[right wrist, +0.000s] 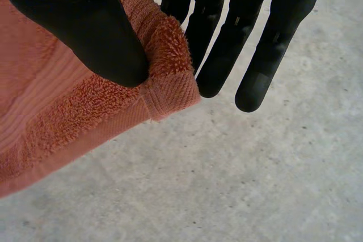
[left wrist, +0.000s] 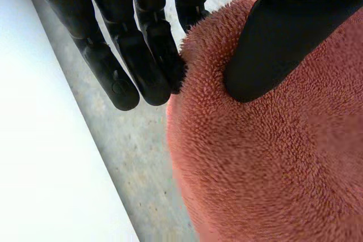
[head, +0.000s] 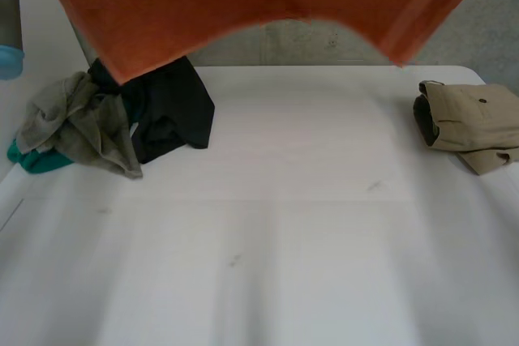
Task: Fold the laundry.
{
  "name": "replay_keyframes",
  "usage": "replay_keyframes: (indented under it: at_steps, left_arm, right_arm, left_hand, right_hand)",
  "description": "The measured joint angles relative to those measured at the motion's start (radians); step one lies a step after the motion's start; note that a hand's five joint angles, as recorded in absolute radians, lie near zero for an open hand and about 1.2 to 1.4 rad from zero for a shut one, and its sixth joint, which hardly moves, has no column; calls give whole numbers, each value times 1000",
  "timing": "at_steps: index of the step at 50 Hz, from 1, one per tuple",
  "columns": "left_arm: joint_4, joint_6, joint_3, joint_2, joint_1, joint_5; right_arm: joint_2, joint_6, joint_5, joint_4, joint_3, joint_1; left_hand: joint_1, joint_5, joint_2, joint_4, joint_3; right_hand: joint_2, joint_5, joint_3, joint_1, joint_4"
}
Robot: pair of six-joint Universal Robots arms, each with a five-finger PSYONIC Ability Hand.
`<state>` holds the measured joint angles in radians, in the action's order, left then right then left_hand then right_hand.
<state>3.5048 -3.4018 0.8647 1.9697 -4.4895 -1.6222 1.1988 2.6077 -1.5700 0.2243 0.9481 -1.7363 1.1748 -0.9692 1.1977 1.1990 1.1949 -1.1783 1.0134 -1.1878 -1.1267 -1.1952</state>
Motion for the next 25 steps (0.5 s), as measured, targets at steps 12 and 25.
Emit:
replay_keyframes:
  at_steps: [12, 25]
  left_arm:
    - [-9, 6, 306, 35, -29, 29]
    - [-29, -125, 755, 19, -81, 207]
  right_arm:
    - [-56, -56, 42, -12, 206, -7]
    - [-117, -143, 76, -142, 513, 38]
  left_hand:
    - [0, 0, 0, 0, 0]
    - [0, 0, 0, 3, 0]
  right_hand:
    - [0, 0, 0, 0, 0]
    - [0, 0, 0, 0, 0]
